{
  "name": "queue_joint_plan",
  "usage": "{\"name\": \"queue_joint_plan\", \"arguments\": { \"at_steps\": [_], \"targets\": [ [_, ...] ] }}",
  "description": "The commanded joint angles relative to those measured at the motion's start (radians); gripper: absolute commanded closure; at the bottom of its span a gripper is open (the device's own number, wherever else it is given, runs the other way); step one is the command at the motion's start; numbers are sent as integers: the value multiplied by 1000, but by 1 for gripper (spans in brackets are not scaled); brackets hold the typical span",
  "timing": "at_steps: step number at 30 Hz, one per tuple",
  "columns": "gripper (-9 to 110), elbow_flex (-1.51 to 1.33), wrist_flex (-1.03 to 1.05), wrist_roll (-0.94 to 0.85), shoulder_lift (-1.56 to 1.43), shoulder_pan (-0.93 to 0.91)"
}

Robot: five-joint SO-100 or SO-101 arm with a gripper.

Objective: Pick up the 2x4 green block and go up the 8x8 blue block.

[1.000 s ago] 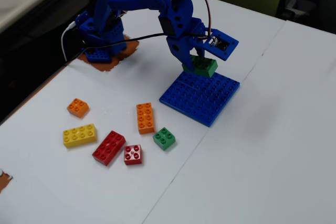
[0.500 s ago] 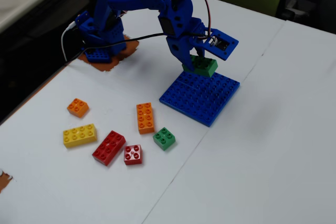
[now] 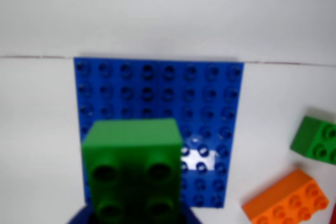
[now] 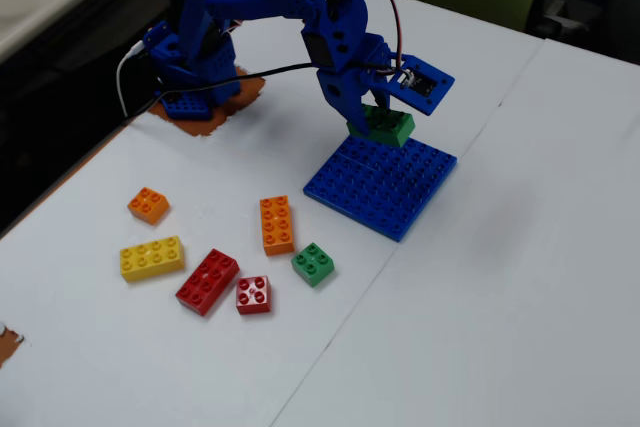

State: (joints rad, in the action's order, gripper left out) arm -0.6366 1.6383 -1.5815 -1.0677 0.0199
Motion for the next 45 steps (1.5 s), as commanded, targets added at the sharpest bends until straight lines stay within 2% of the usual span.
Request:
{"name": "queue_joint_plan", "arguments": {
  "at_steps": [1, 45],
  "targets": [
    [101, 52, 3, 6, -12, 5],
    [101, 54, 21, 5, -5, -12]
  ]
}}
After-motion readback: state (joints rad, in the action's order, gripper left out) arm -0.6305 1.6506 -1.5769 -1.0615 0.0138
